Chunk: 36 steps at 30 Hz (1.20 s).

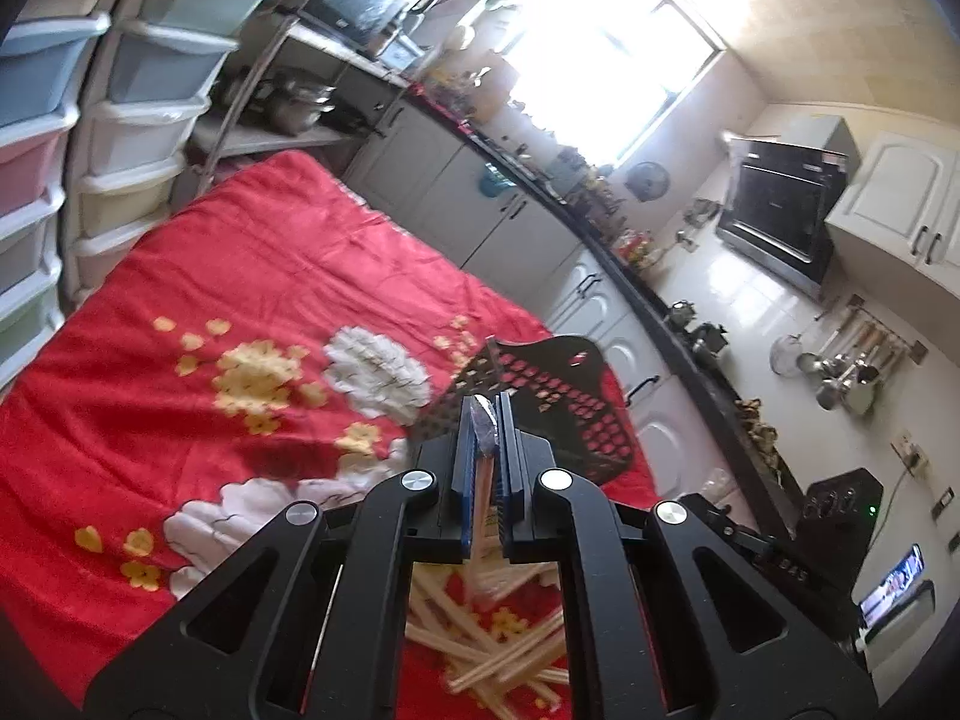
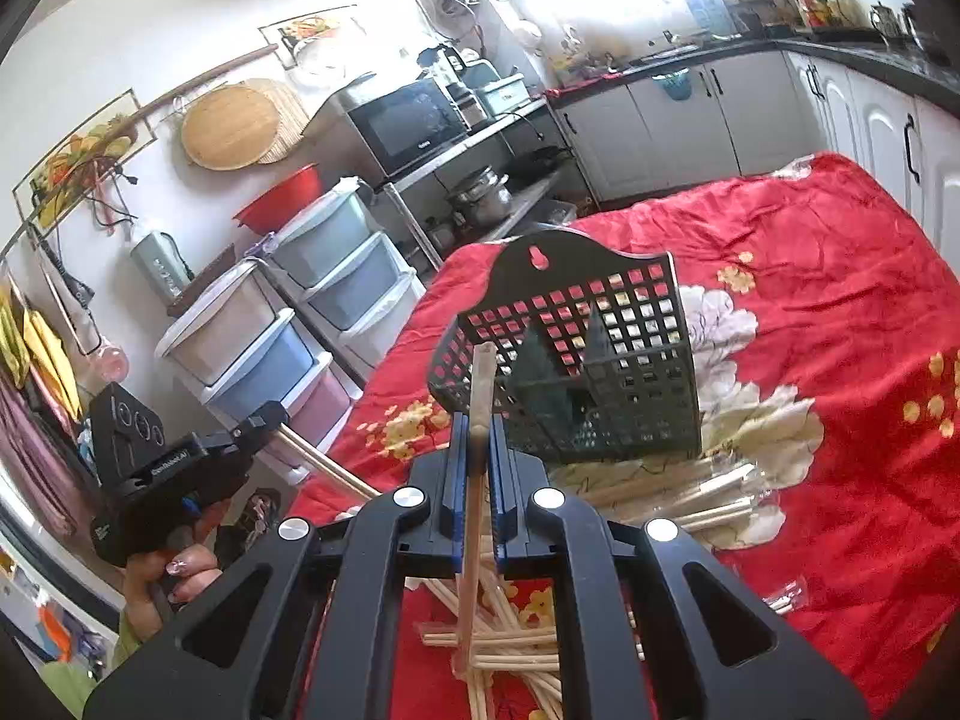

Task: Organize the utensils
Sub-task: 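Lift the chopstick with the right gripper and carry it over the green caddy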

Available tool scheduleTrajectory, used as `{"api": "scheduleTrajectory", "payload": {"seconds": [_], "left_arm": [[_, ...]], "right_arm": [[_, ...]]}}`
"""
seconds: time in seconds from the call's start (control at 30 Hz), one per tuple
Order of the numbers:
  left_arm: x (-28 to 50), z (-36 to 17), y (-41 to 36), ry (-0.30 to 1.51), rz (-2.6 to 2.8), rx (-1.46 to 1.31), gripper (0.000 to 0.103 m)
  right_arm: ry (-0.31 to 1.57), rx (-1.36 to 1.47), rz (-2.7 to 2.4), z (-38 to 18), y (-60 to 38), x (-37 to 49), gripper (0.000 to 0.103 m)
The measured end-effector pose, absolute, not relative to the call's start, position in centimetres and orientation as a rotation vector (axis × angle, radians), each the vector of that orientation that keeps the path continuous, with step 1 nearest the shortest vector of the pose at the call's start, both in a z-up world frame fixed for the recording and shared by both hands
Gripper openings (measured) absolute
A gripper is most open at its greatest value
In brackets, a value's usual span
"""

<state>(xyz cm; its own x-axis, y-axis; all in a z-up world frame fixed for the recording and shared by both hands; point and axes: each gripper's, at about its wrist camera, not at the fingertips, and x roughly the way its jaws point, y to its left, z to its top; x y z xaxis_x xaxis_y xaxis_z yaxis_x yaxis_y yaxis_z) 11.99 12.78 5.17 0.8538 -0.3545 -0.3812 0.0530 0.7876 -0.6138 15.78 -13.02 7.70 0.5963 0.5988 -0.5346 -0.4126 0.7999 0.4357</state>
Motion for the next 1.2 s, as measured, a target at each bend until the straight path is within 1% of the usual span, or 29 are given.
{"api": "scheduleTrajectory", "payload": {"seconds": [0.4,0.8,1.2], "left_arm": [[11.0,9.7,11.2,0.415,-0.31,-0.591,0.003],[12.3,12.3,8.8,0.384,-0.364,-0.542,0.003],[13.6,16.0,7.1,0.31,-0.372,-0.488,0.003]], "right_arm": [[0.634,0.259,0.616,10.9,-13.9,15.3,0.006],[0.562,0.237,0.59,13.1,-15.3,15.4,0.006],[0.439,0.212,0.541,16.9,-16.6,16.3,0.006]]}}
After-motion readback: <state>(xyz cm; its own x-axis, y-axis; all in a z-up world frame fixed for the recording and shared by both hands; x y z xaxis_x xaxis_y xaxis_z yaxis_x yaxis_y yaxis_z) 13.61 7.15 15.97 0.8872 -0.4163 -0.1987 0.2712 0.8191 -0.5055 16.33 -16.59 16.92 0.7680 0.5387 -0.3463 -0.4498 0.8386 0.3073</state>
